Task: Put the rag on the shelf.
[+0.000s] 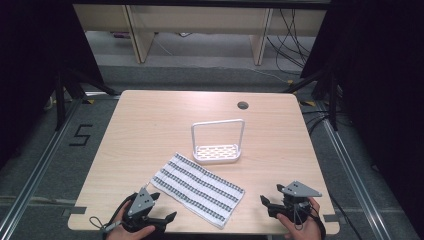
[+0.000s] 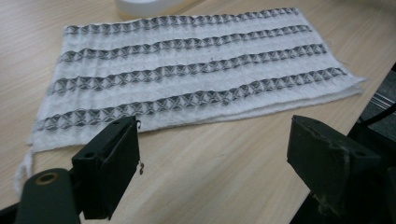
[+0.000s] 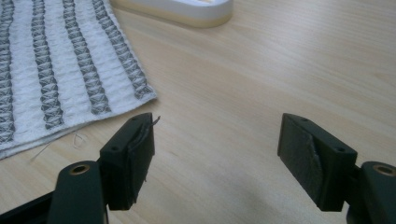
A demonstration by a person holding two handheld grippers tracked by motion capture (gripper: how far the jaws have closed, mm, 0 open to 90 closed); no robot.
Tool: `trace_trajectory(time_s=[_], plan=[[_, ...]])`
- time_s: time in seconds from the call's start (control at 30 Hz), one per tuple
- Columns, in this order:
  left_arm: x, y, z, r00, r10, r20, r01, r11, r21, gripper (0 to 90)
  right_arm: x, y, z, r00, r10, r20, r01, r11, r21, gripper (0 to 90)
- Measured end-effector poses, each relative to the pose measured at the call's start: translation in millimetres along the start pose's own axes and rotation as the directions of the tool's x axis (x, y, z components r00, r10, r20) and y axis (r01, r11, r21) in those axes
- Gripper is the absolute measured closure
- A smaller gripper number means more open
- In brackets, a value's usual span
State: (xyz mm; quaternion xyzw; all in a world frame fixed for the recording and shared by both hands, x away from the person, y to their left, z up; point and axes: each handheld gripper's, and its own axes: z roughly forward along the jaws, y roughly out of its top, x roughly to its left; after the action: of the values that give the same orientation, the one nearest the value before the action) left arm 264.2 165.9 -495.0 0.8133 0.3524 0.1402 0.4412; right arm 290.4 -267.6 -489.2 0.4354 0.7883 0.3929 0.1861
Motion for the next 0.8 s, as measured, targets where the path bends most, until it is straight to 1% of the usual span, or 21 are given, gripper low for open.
trace_trajectory(time_s=[0.03,0.1,0.13,0.17,0.2,0.23,0.27,0.3,0.33,0.37,0.43,0.47,0.5,0.53,0.6,0.63,0.67,0.7,0.73,0.77,0.8], plan=[[-2.3,0.0,0.8,0.9999,-0.012,0.006,0.012,0.9999,-0.007,16.5,0.6,0.4,-0.2,1.0,0.0,-0.009,0.0,1.0,0.0,30.5],[-3.4,0.4,0.9,0.9999,-0.009,0.012,0.009,1.0,-0.003,16.4,2.2,0.7,-1.0,1.0,0.0,0.004,0.0,1.0,0.006,30.7],[-6.8,0.9,3.1,0.9993,-0.012,0.035,0.013,0.9998,-0.015,16.4,3.8,1.7,0.4,0.9998,-0.018,-0.009,0.018,1.0,-0.001,31.4],[-6.8,0.9,3.1,0.9993,-0.012,0.035,0.013,0.9998,-0.015,16.4,3.8,1.7,0.4,0.9998,-0.018,-0.009,0.018,1.0,-0.001,31.4],[-11.5,1.4,5.0,0.9981,-0.013,0.061,0.014,0.9997,-0.018,16.2,6.5,2.8,0.9,0.9997,-0.023,-0.006,0.023,1.0,0.005,31.8],[-12.6,2.1,5.3,0.9968,-0.005,0.079,0.006,0.9999,-0.012,16.2,7.3,3.2,2.9,0.9993,-0.03,-0.024,0.03,1.0,0.003,32.2],[-12.6,2.1,5.3,0.9968,-0.005,0.079,0.006,0.9999,-0.012,16.2,7.3,3.2,2.9,0.9993,-0.03,-0.024,0.03,1.0,0.003,32.2],[-17.6,3.1,7.2,0.9934,-0.018,0.113,0.021,0.9994,-0.025,16.2,10.3,4.4,3.4,0.9994,-0.031,-0.016,0.031,0.999,0.005,32.9],[-17.6,3.1,7.2,0.9934,-0.018,0.113,0.021,0.9994,-0.025,16.2,10.3,4.4,3.4,0.9994,-0.031,-0.016,0.031,0.999,0.005,32.9],[-23.6,4.1,8.9,0.9925,-0.008,0.122,0.011,0.9997,-0.023,16.2,12.5,6.2,4.9,0.9987,-0.046,-0.024,0.046,0.999,0.009,33.9],[-25.9,4.9,10.9,0.9915,0.005,0.13,-0.003,0.9998,-0.017,16.2,14.2,6.9,6.4,0.9985,-0.045,-0.031,0.045,0.999,0.008,34.6],[-29.4,5.8,13.3,0.9901,0.009,0.14,-0.007,0.9998,-0.017,16.2,14.9,8.2,8.2,0.9973,-0.061,-0.041,0.061,0.998,0.011,35.3],[-35.2,7.3,17.9,0.988,0.034,0.151,-0.034,0.9994,-0.007,16.9,18.4,10.5,11.3,0.9968,-0.07,-0.04,0.07,0.997,0.014,36.3],[-35.2,7.3,17.9,0.988,0.034,0.151,-0.034,0.9994,-0.007,17.1,18.4,10.5,11.3,0.9968,-0.07,-0.04,0.07,0.997,0.014,36.3],[-41.5,9.1,24.1,0.9825,0.068,0.174,-0.068,0.9977,-0.005,17.4,22.3,13.3,17.0,0.9938,-0.101,-0.047,0.101,0.995,0.01,38.1],[-43.0,10.8,24.0,0.9809,0.068,0.182,-0.073,0.9972,0.019,17.7,23.1,14.4,19.3,0.9923,-0.111,-0.054,0.112,0.994,0.011,38.7],[-42.9,11.5,24.9,0.9779,0.087,0.19,-0.094,0.9952,0.026,18.1,23.6,15.5,21.6,0.9908,-0.12,-0.063,0.121,0.993,0.013,39.4],[-42.9,11.5,24.9,0.9779,0.087,0.19,-0.094,0.9952,0.026,18.4,24.5,16.3,23.5,0.9902,-0.123,-0.066,0.124,0.992,0.015,40.3],[-46.9,11.2,26.8,0.9784,0.06,0.198,-0.063,0.998,0.009,18.4,24.5,16.3,23.5,0.9902,-0.123,-0.066,0.124,0.992,0.015,40.3],[-48.9,12.5,28.8,0.9757,0.077,0.205,-0.082,0.9965,0.016,18.7,24.8,17.7,26.8,0.9886,-0.129,-0.078,0.13,0.991,0.01,42.2],[-50.5,13.3,30.1,0.9738,0.078,0.213,-0.083,0.9965,0.012,19.0,24.9,18.4,27.3,0.9885,-0.126,-0.084,0.128,0.992,0.019,42.7]])
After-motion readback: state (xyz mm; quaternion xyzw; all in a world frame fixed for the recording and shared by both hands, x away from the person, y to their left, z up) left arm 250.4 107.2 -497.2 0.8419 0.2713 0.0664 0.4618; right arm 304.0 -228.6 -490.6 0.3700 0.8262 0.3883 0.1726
